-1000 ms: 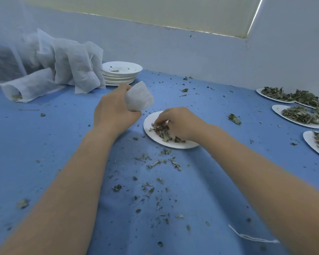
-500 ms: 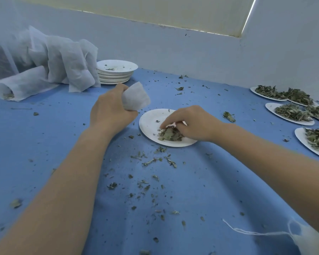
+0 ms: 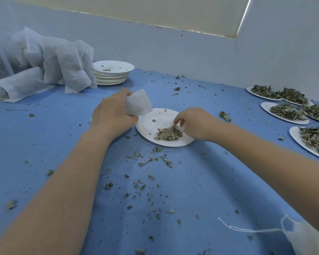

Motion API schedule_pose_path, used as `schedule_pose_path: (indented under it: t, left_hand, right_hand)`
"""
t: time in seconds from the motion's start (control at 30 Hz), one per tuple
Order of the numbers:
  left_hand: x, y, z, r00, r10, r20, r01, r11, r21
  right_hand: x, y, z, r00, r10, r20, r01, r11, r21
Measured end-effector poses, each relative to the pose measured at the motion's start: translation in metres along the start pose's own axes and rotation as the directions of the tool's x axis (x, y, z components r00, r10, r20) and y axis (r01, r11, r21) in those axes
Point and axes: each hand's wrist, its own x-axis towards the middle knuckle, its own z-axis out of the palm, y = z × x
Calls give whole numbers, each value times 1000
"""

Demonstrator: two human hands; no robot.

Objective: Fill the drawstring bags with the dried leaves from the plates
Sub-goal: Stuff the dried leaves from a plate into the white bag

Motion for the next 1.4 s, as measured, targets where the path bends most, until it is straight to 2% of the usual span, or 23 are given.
schedule_pose_path:
  t: [0.07,0.2,0.3,0.4,0.47,0.6,0.73,0.87,0.97,1.1,1.4]
  left_hand:
    - [0,0,1,1000,-1,5,1,1000,1]
    - [0,0,1,1000,-8,2,8,1000,-6]
    - [0,0,1,1000,-8,6,8,1000,2]
    - [0,1,1,1000,-10,13,9,1000,3]
    - [0,0,1,1000,-15,12,15,1000,0]
    - [0,0,1,1000,-13,13,13,1000,-4]
    - [1,-2,2,1000,-7,22,8,1000,-9]
    - [1,-2,2,1000,3,26,-2,1000,-3]
    - [0,0,1,998,22,55,-23,1000,21]
    - [-2,4,2,994,61,94,-67,996,64]
    - [-2,12,4,994,88,60,-88,996,-8]
  right_hand:
    - [0,-9,3,999,-16,29,16,1000,25]
    - [-4,-16,-3,999,-26,43,17,980,200]
    - [-5,-19,-3,995,-73,68,63,988,144]
    - [-10,-23,0,990,-110,94,92,980,175]
    - [-13,-25,3,990,-126,68,113,980,164]
    - [-16,-25,10,980,-180,-81,192,962,192]
    - [-19,-27,14,979,-148,-142,176,962,209]
    - [-20,-32,19,978,-129,-161,167,955,247]
    - [-15,-28,8,984,-134,-120,160,956,246]
    - [-3,-15,-30,978,-49,-201,123,918,376]
    - [10,-37,-51,959,-176,-221,247,901,357]
